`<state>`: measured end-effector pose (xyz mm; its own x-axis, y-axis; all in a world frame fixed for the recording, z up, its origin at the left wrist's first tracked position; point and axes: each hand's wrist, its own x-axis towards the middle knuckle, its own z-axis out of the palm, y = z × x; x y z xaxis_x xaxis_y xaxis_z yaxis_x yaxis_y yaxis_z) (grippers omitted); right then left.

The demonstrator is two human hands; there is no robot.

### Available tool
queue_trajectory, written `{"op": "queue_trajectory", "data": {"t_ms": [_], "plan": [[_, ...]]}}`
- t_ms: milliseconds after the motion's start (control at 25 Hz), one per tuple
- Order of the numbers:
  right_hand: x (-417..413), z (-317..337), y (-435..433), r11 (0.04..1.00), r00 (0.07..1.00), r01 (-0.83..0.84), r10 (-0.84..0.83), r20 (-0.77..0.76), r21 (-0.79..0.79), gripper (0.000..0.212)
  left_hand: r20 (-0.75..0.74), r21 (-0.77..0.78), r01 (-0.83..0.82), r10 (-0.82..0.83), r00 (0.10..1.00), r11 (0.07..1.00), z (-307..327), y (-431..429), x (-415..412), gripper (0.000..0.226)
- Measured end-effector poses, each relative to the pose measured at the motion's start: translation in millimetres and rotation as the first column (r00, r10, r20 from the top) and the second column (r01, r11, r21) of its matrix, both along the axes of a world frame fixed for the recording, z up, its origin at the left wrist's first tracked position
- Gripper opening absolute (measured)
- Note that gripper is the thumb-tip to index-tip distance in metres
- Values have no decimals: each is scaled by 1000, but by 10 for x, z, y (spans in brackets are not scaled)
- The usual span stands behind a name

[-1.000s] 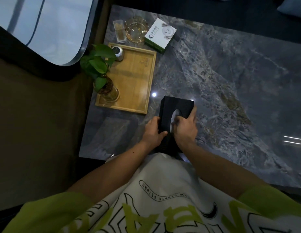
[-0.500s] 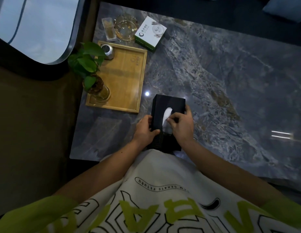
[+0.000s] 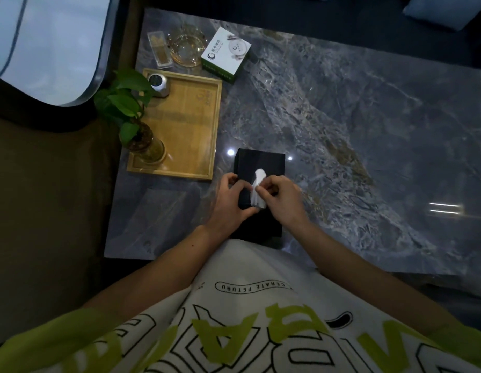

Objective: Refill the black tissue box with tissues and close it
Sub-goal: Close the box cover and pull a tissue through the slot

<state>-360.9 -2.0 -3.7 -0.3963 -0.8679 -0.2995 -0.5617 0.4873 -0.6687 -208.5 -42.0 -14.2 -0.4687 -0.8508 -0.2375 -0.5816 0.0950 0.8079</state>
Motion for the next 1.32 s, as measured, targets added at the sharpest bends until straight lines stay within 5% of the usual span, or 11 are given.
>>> {"op": "queue_trajectory", "data": {"t_ms": [240, 360, 560, 840, 1040, 1160, 1320], "plan": [[-30, 65, 7, 1000, 955, -12, 12, 295, -2, 17, -8, -4, -49, 49, 999, 999, -37, 24, -38, 22], [-28, 69, 5, 993, 900, 121, -109, 422, -2, 13, -16, -14, -72, 72, 997, 997, -20, 50, -52, 12], [-31, 103, 0, 879, 698, 369, -476, 535, 301, 9, -8, 93, -119, 120, 993, 989, -58, 67, 24, 18], [57, 168, -76, 774, 337, 489, -593, 731, 403, 34, -2, 198, -122, 125, 992, 973, -59, 79, 59, 24], [101, 169, -123, 791, 334, 428, -588, 737, 437, 29, -33, 77, -236, 239, 970, 969, 53, 66, 86, 20], [27, 181, -94, 773, 247, 477, -573, 781, 417, 26, 13, -200, 53, -51, 999, 978, 134, 38, 105, 54], [-42, 205, -79, 797, 232, 418, -557, 797, 436, 26, 107, -254, 290, -271, 957, 923, 119, 28, 73, 44]]}}
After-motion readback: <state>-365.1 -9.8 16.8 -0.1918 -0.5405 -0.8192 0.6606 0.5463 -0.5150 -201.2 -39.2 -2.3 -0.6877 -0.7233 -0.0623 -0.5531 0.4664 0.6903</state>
